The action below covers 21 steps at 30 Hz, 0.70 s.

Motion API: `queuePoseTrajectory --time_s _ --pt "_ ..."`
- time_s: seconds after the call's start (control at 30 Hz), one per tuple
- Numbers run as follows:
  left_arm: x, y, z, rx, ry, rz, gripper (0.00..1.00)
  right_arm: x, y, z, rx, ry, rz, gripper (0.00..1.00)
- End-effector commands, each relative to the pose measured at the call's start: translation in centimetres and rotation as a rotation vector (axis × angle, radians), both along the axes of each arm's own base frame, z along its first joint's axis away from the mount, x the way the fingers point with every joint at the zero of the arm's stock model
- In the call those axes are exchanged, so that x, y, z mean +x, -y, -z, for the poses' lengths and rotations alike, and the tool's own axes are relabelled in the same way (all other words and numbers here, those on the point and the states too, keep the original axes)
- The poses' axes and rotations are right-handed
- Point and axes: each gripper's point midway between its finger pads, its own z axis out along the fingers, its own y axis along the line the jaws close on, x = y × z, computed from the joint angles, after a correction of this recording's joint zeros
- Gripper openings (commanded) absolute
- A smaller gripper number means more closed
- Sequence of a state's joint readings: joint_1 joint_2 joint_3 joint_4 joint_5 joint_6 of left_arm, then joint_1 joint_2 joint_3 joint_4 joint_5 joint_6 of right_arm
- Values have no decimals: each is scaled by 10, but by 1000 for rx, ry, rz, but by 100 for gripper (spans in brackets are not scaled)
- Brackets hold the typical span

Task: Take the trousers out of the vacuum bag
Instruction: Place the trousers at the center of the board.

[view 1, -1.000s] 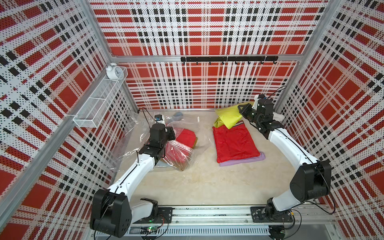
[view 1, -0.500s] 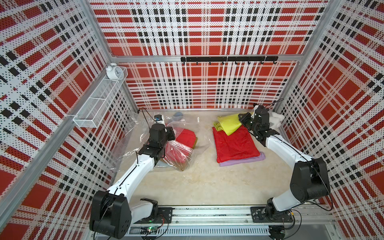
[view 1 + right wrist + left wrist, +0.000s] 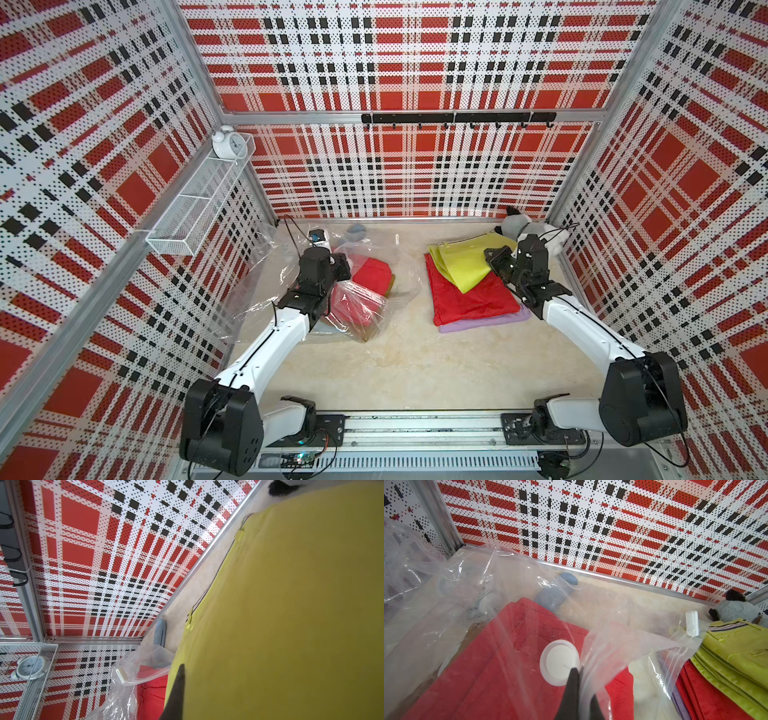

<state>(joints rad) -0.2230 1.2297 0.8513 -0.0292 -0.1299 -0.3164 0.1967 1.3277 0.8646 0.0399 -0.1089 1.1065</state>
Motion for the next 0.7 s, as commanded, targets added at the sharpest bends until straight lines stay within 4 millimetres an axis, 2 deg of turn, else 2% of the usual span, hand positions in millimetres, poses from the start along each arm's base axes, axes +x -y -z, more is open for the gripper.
queuePoseTrajectory --time_s 0.0,0.3,0.43,0.57,0.67 --pt "3 -2 3 -15 6 -6 0 -4 -4 -24 60 68 15 0" --pt "4 0 5 -14 2 -1 0 -15 -25 19 74 -40 14 10" --pt "3 -1 4 -11 3 -3 0 -23 -24 33 57 -78 22 19" --pt "4 -3 3 -10 5 -6 0 -37 -16 49 20 -119 34 34" --pt "5 -2 3 -12 6 -3 0 -49 -9 60 -12 -145 43 53"
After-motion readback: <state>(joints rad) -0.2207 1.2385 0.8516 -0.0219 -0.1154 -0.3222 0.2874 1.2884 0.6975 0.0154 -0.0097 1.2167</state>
